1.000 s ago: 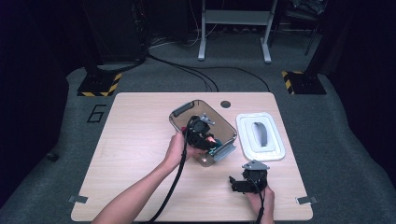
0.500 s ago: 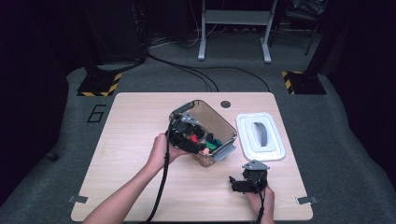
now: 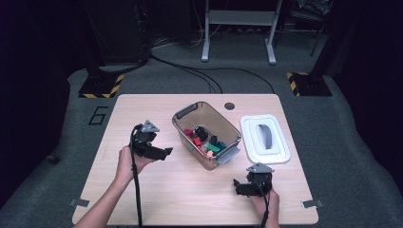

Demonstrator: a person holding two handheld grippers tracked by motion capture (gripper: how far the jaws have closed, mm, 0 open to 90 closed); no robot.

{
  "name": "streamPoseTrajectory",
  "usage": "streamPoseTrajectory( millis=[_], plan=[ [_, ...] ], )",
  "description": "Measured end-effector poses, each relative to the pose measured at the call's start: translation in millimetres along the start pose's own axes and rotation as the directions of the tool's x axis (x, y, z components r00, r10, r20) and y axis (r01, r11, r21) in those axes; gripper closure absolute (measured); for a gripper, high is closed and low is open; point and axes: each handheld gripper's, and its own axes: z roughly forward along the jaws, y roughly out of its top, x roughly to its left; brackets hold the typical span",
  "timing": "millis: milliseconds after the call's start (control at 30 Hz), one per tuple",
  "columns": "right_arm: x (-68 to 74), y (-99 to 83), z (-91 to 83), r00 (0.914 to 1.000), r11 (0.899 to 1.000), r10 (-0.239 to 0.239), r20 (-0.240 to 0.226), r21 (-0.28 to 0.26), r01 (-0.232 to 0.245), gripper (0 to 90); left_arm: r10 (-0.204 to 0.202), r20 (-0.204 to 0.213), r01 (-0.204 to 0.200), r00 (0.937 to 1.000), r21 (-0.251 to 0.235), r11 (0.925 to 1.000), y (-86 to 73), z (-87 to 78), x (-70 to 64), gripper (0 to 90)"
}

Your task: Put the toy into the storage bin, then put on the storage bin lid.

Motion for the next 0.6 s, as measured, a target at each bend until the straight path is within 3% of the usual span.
streamPoseTrajectory(
  millis=[167, 233, 267, 300, 467, 533, 567, 600],
  plan=[
    [-0.5, 0.4, -0.5, 1.0, 1.0, 0.0, -0.003, 0.006, 0.0, 4.4, -0.041, -0.057, 0.042, 0.9975, 0.024, 0.9988, -29.9, 4.0, 20.2, 9.0],
    [-1.7, 1.5, -0.1, 0.9999, 1.0, -0.001, -0.011, 0.012, 0.001, 2.9, -0.051, -0.11, 0.054, 0.9926, 0.029, 0.9981, -46.7, 11.2, 27.7, 7.7],
    [-3.2, 2.3, 0.1, 0.9999, 1.0, -0.004, -0.016, 0.016, 0.005, 2.4, -0.07, -0.115, 0.075, 0.9909, 0.039, 0.9964, -59.1, 17.4, 34.2, 6.8],
    [-3.2, 2.3, 0.1, 0.9999, 1.0, -0.004, -0.016, 0.016, 0.005, 2.4, -0.07, -0.115, 0.075, 0.9909, 0.039, 0.9964, -59.1, 17.4, 34.2, 5.7],
    [-13.8, 13.0, -3.3, 0.9997, 1.0, 0.005, 0.023, 0.008, -0.005, 1.2, -0.151, -0.157, 0.165, 0.976, 0.084, 0.9827, -101.5, 40.3, 53.7, 2.0],
    [-23.9, 18.3, -4.5, 0.9993, 1.0, 0.012, 0.035, -0.01, -0.012, 1.2, -0.18, -0.17, 0.196, 0.9688, 0.081, 0.9772, -116.3, 47.4, 60.5, 0.5],
    [-29.7, 21.1, -4.0, 0.9989, 1.0, 0.023, 0.04, -0.02, -0.022, 1.1, -0.21, -0.158, 0.22, 0.9648, 0.051, 0.9741, -123.5, 49.9, 63.2, 0.2],
    [-36.3, 23.6, -3.6, 0.9987, 0.999, 0.029, 0.042, -0.018, -0.029, 0.5, -0.203, -0.172, 0.209, 0.9638, 0.014, 0.9779, -129.0, 48.5, 65.6, 0.6]
  ],
)
